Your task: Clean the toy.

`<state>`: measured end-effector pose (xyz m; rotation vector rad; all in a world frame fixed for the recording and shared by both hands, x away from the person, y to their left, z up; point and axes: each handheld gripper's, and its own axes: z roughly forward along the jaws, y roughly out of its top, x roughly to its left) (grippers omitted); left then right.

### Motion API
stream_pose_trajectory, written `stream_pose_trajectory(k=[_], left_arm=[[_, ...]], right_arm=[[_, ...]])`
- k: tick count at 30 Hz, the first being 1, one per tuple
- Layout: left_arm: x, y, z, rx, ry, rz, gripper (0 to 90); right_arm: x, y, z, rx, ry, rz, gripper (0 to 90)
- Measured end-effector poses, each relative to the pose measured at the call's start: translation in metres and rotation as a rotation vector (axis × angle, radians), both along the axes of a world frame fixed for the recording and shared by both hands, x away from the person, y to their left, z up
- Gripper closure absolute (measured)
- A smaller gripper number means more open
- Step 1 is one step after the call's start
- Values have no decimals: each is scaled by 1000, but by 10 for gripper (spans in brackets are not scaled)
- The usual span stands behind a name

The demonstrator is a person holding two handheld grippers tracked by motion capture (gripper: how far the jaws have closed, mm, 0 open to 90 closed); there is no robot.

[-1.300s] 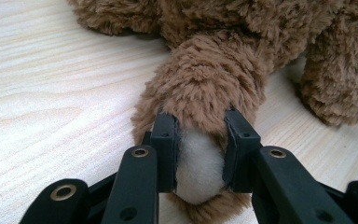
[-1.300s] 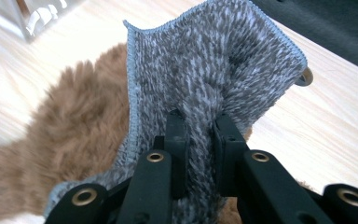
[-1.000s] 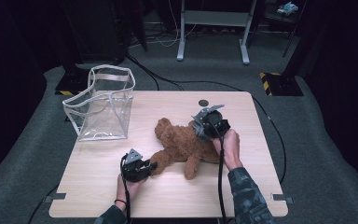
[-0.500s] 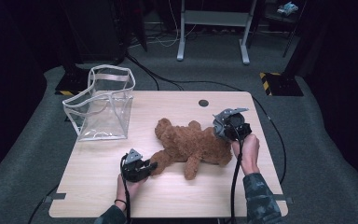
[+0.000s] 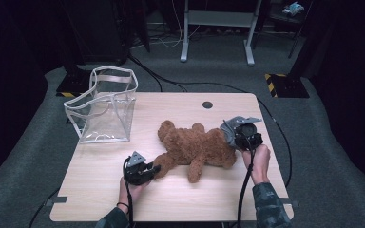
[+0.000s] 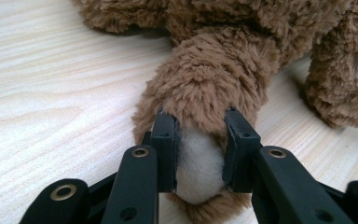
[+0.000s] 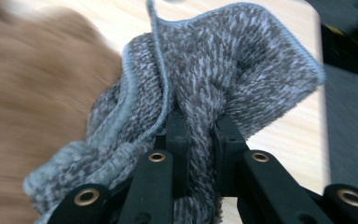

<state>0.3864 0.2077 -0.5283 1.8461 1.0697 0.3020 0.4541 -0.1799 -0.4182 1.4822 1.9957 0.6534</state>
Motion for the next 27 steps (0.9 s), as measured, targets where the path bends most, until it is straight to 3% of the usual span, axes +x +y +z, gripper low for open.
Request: stream_pose_trajectory(k=[2,3,4,7,10,12,16,17,19,21,24,26,27], left_arm=[[0,-1,0,13,-9,-7,699],[-1,-1,0,0,-3,0,698],[-1,0,0,11,-12,-3,698],[-3,-3,1,16,-16,8,697],[-3,-2,1,13,-14,6,697],[-3,-2,0,2,-4,10,697],[-2,-1,0,7,-11,2,697],[-2,-1,0,7,-10,1,697],[-1,-1,0,6,-12,1,697],[-2,-1,1,6,-9,4,697],[-2,-1,0,6,-10,0,696],[-2,-1,0,7,-10,1,697],[-2,-1,0,7,-11,2,697]], right_arm=[[0,-14,-6,-11,31,-27,797],[-2,-19,-7,-2,37,-39,797],[-6,-23,-6,4,18,-35,797],[-24,-18,8,99,-61,1,797],[-36,1,15,99,-92,62,797],[-32,5,2,63,-66,50,797],[-22,-16,-33,98,61,-14,796],[-24,-20,-36,84,85,-25,796],[-30,-25,-31,116,55,-28,796],[-36,-26,-14,122,-19,-20,795],[-37,-19,5,162,-91,11,795],[-31,-9,-2,162,-58,30,795],[-28,-6,-12,138,-44,23,796]])
